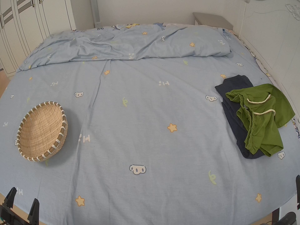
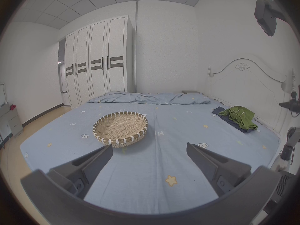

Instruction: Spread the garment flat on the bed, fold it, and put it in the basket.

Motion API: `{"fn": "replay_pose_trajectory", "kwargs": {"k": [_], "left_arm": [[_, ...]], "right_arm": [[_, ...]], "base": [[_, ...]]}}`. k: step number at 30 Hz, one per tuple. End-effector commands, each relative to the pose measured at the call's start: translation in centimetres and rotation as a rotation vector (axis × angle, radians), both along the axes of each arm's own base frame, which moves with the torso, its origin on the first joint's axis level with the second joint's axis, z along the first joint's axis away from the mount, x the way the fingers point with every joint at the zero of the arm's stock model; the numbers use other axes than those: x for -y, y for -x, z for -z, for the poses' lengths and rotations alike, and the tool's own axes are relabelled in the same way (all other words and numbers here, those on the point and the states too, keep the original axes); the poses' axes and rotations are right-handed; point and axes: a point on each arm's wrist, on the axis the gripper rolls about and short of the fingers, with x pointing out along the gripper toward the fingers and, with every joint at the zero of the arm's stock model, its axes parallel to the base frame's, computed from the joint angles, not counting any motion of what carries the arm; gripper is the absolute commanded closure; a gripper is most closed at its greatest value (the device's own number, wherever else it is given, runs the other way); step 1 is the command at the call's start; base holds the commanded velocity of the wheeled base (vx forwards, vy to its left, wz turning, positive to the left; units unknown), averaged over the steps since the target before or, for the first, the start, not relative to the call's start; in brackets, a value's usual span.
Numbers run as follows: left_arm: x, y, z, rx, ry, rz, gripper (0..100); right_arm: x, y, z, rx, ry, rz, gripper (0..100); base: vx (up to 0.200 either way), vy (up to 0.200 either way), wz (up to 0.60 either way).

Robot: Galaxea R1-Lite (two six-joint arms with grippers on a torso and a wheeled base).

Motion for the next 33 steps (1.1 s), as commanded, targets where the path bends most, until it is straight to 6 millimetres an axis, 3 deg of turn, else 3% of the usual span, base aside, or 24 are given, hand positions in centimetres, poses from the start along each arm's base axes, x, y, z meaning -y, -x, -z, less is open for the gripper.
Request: {"fn": "replay_pose_trajectory", "kwargs": {"k": [1, 2, 4, 5, 6, 8, 10, 12, 13, 15, 16, 18, 19, 21, 27, 33], "left_arm": [[0.0, 0.0, 0.5, -0.003, 0.000, 0.001, 0], [0.0, 0.0, 0.5, -0.003, 0.000, 0.001, 0], [0.0, 0.0, 0.5, -0.003, 0.000, 0.001, 0], [0.0, 0.0, 0.5, -0.003, 0.000, 0.001, 0], [0.0, 0.0, 0.5, -0.003, 0.000, 0.001, 0], [0.0, 0.0, 0.5, -0.003, 0.000, 0.001, 0], [0.0, 0.0, 0.5, -0.003, 0.000, 0.001, 0], [0.0, 0.0, 0.5, -0.003, 0.000, 0.001, 0], [0.0, 0.0, 0.5, -0.003, 0.000, 0.001, 0], [0.0, 0.0, 0.5, -0.003, 0.000, 0.001, 0], [0.0, 0.0, 0.5, -0.003, 0.000, 0.001, 0], [0.0, 0.0, 0.5, -0.003, 0.000, 0.001, 0], [0.0, 0.0, 0.5, -0.003, 0.000, 0.001, 0], [0.0, 0.0, 0.5, -0.003, 0.000, 0.001, 0], [0.0, 0.0, 0.5, -0.003, 0.000, 0.001, 0], [0.0, 0.0, 0.5, -0.003, 0.000, 0.001, 0]], "right_arm": [[0.0, -2.2, -8.0, -0.328, 0.045, -0.054, 0], [-0.1, -4.6, -7.9, -0.425, 0.077, -0.059, 0], [-0.3, -6.7, -8.3, -0.478, 0.087, -0.064, 0], [-0.3, -6.7, -8.3, -0.478, 0.087, -0.064, 0], [-0.6, -9.9, -9.0, -0.525, 0.091, -0.072, 0], [-0.8, -12.4, -9.8, -0.539, 0.092, -0.067, 0], [-1.2, -16.7, -10.7, -0.585, 0.107, -0.047, 0], [-1.4, -18.9, -10.9, -0.622, 0.116, -0.028, 0], [-1.9, -21.6, -10.6, -0.674, 0.139, -0.012, 0], [-2.7, -24.9, -10.0, -0.718, 0.175, 0.021, 0], [-2.7, -25.1, -9.9, -0.721, 0.177, 0.024, 0], [-3.4, -27.6, -9.1, -0.758, 0.187, 0.037, 0], [-3.4, -27.6, -9.1, -0.758, 0.187, 0.037, 0], [-5.6, -29.9, -7.2, -0.786, 0.219, 0.014, 0], [-7.3, -34.7, -3.4, -0.769, 0.271, 0.102, 0], [-6.6, -37.7, -4.4, -0.688, 0.235, 0.160, 0]], "base": [[0.000, 0.000, 0.00], [0.000, 0.000, 0.00], [0.000, 0.000, 0.00], [0.000, 0.000, 0.00], [0.000, 0.000, 0.00], [0.000, 0.000, 0.00], [0.000, 0.000, 0.00], [0.000, 0.000, 0.00], [0.000, 0.000, 0.00], [0.000, 0.000, 0.00], [0.000, 0.000, 0.00], [0.000, 0.000, 0.00], [0.000, 0.000, 0.00], [0.000, 0.000, 0.00], [0.000, 0.000, 0.00], [0.000, 0.000, 0.00]]}}
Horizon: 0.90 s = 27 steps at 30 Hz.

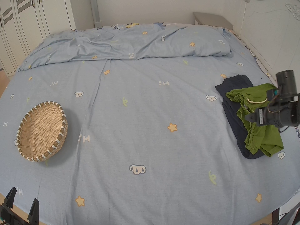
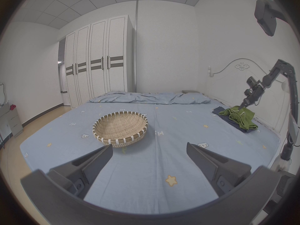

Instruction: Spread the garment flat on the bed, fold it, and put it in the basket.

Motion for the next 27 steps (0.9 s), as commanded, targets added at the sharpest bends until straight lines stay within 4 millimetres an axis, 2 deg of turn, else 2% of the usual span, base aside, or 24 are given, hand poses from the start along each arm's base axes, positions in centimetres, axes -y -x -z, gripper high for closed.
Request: {"fn": "replay_pose_trajectory", "kwargs": {"k": [1, 6, 12, 21, 22, 27], "left_arm": [[0.0, 0.0, 0.5, -0.003, 0.001, -0.001, 0], [0.0, 0.0, 0.5, -0.003, 0.001, 0.001, 0], [0.0, 0.0, 0.5, -0.003, 0.001, 0.001, 0], [0.0, 0.0, 0.5, -0.003, 0.001, 0.001, 0], [0.0, 0.0, 0.5, -0.003, 0.001, 0.001, 0], [0.0, 0.0, 0.5, -0.003, 0.001, -0.001, 0]], "right_arm": [[-1.6, -8.1, 4.0, -0.026, 0.051, 0.056, 0], [-0.6, -9.3, 4.3, -0.023, 0.045, 0.095, 0], [0.9, -9.5, 4.3, -0.024, 0.044, 0.144, 0], [1.4, -9.8, 3.8, 0.006, 0.037, 0.162, 0], [1.9, -10.3, 3.5, 0.021, 0.049, 0.194, 0], [2.0, -10.9, 4.3, 0.003, 0.054, 0.199, 0]], "base": [[0.000, 0.000, 0.00], [0.000, 0.000, 0.00], [0.000, 0.000, 0.00], [0.000, 0.000, 0.00], [0.000, 0.000, 0.00], [0.000, 0.000, 0.00]]}}
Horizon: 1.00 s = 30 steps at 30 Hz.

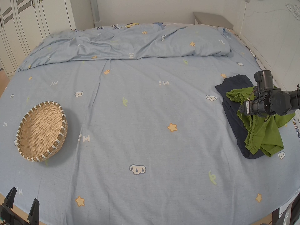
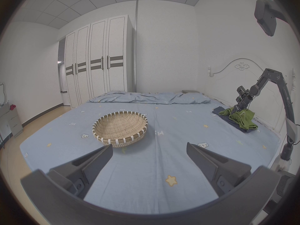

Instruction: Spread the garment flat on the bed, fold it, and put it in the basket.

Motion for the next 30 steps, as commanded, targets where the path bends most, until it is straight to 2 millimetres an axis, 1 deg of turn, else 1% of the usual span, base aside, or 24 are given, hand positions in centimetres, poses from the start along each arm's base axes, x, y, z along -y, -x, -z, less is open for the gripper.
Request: {"fn": "replay_pose_trajectory", "kwargs": {"k": [1, 5, 7, 10, 11, 25, 30], "left_arm": [[0.0, 0.0, 0.5, -0.003, 0.001, 0.000, 0], [0.0, 0.0, 0.5, -0.003, 0.001, 0.000, 0], [0.0, 0.0, 0.5, -0.003, 0.001, 0.000, 0], [0.0, 0.0, 0.5, -0.003, 0.001, 0.000, 0], [0.0, 0.0, 0.5, -0.003, 0.001, 0.000, 0], [0.0, 0.0, 0.5, -0.003, 0.001, 0.000, 0], [0.0, 0.0, 0.5, -0.003, 0.001, 0.000, 0]], "right_arm": [[0.2, -0.7, 0.5, -0.006, 0.002, 0.006, 0], [0.1, -1.3, 0.9, -0.012, 0.004, 0.007, 0], [0.1, -1.9, 1.4, -0.016, 0.003, 0.010, 0], [0.1, -2.1, 1.4, -0.015, 0.003, 0.010, 0], [0.0, -2.1, 1.4, -0.012, 0.003, 0.008, 100], [0.5, -2.6, 0.0, 0.014, 0.002, 0.015, 100], [-0.2, -2.4, -1.1, -0.003, -0.012, -0.010, 100]], "base": [[0.000, 0.000, 0.00], [0.000, 0.000, 0.00], [0.000, 0.000, 0.00], [0.000, 0.000, 0.00], [0.000, 0.000, 0.00], [0.000, 0.000, 0.00], [0.000, 0.000, 0.00]]}}
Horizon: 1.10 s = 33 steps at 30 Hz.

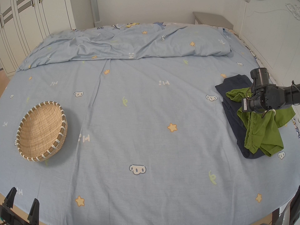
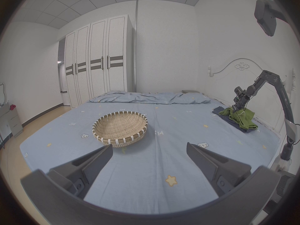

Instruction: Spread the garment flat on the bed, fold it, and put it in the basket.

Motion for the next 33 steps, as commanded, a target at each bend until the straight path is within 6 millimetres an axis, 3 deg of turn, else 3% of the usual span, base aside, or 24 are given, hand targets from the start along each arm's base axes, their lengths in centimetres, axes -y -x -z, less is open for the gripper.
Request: {"fn": "replay_pose_trajectory", "kwargs": {"k": [1, 4, 9, 13, 20, 21, 25, 26, 28, 29, 33], "left_arm": [[0.0, 0.0, 0.5, -0.003, 0.001, -0.001, 0], [0.0, 0.0, 0.5, -0.003, 0.001, -0.001, 0], [0.0, 0.0, 0.5, -0.003, 0.001, -0.001, 0], [0.0, 0.0, 0.5, -0.003, 0.001, -0.001, 0], [0.0, 0.0, 0.5, -0.003, 0.001, -0.001, 0], [0.0, 0.0, 0.5, -0.003, 0.001, -0.001, 0], [0.0, 0.0, 0.5, -0.003, 0.001, -0.001, 0], [0.0, 0.0, 0.5, -0.003, 0.001, -0.002, 0], [0.0, 0.0, 0.5, -0.003, 0.001, -0.001, 0], [0.0, 0.0, 0.5, -0.003, 0.001, -0.001, 0], [0.0, 0.0, 0.5, -0.003, 0.001, -0.002, 0]], "right_arm": [[-0.7, 0.3, -1.8, 0.005, -0.016, -0.012, 100], [-2.2, 1.6, -4.3, 0.021, -0.075, -0.026, 100], [-5.6, 5.0, -9.5, -0.012, -0.301, -0.193, 100], [-8.2, 7.3, -12.0, -0.032, -0.410, -0.284, 100], [-11.8, 9.8, -13.3, -0.042, -0.457, -0.390, 100], [-13.6, 10.7, -13.2, -0.059, -0.490, -0.421, 100], [-17.4, 12.5, -12.9, -0.093, -0.553, -0.491, 100], [-17.6, 12.6, -12.8, -0.094, -0.554, -0.495, 100], [-20.3, 13.0, -12.2, -0.111, -0.589, -0.543, 100], [-20.4, 13.0, -12.1, -0.110, -0.592, -0.545, 100], [-24.1, 13.1, -11.3, -0.106, -0.690, -0.561, 100]], "base": [[0.000, 0.000, 0.00], [0.000, 0.000, 0.00], [0.000, 0.000, 0.00], [0.000, 0.000, 0.00], [0.000, 0.000, 0.00], [0.000, 0.000, 0.00], [0.000, 0.000, 0.00], [0.000, 0.000, 0.00], [0.000, 0.000, 0.00], [0.000, 0.000, 0.00], [0.000, 0.000, 0.00]]}}
